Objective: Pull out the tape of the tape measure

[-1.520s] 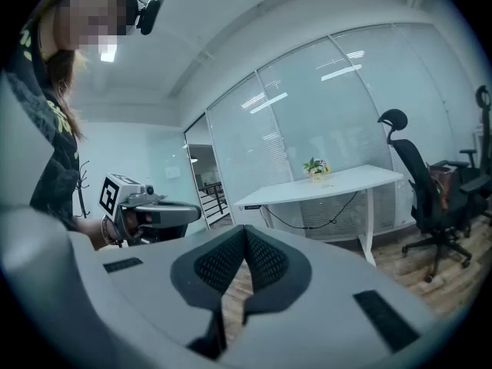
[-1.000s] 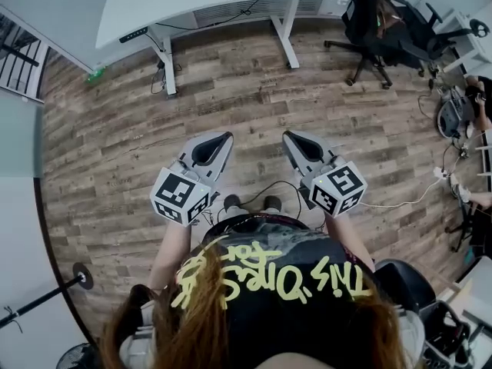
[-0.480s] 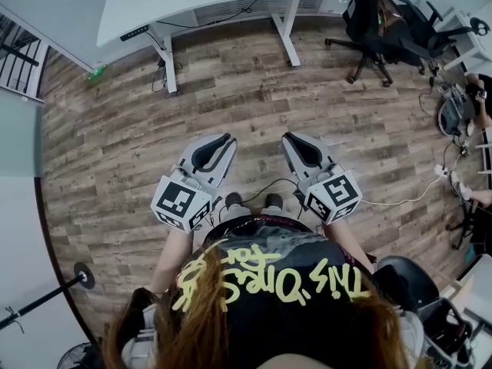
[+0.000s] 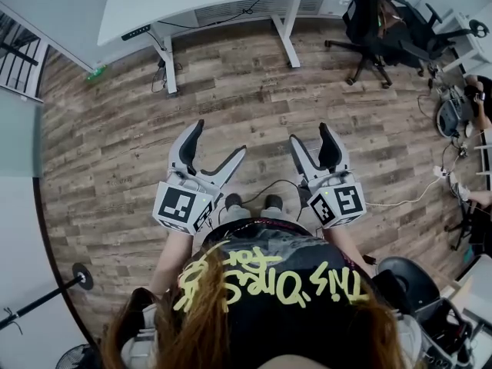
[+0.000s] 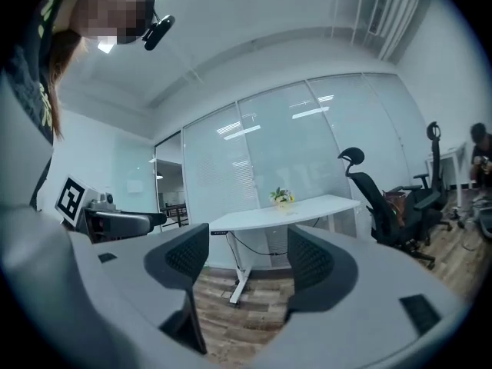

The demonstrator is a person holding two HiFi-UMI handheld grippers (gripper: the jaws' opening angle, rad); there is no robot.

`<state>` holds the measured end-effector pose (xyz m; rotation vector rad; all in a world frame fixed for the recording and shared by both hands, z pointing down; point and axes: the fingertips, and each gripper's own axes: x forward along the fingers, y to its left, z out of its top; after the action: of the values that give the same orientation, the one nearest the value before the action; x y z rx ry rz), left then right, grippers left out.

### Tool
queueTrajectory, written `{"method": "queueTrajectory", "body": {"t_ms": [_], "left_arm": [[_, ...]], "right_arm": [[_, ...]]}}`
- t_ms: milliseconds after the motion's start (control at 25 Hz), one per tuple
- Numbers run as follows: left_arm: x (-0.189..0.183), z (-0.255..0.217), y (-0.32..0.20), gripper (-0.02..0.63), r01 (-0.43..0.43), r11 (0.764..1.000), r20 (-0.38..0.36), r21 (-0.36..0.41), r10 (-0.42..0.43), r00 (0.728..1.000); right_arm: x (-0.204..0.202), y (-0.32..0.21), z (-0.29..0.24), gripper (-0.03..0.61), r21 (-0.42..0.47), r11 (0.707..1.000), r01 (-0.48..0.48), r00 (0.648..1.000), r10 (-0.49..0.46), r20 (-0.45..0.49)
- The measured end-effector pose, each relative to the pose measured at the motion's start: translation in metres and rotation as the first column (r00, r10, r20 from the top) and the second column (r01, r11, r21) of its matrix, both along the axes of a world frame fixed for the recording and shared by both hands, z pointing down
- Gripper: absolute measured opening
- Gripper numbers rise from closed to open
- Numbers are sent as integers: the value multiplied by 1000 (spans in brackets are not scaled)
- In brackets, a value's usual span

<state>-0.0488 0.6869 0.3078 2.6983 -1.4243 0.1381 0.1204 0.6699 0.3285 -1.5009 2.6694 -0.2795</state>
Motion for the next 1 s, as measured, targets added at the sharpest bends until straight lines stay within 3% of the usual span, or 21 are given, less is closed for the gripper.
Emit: {"method": "queueTrajectory", "body": {"t_ms": [360,680,1000], "left_arm": [[-12,-5,-3,403,-2,1000,-4,9,2,1000],[-64,-10,-6,403,-28,1000,14,12,28,1000],[-92,6,-13,403,-62,998,10,-17,62,998]], "right_arm": [[-15,1,-1,301,-6,1000,20,999,-20,-31],[-62,-4,-1,301,9,1000,-1,1000,1,-30],[-73,-10,6,301,4,999,-55,998,55,-30]]}}
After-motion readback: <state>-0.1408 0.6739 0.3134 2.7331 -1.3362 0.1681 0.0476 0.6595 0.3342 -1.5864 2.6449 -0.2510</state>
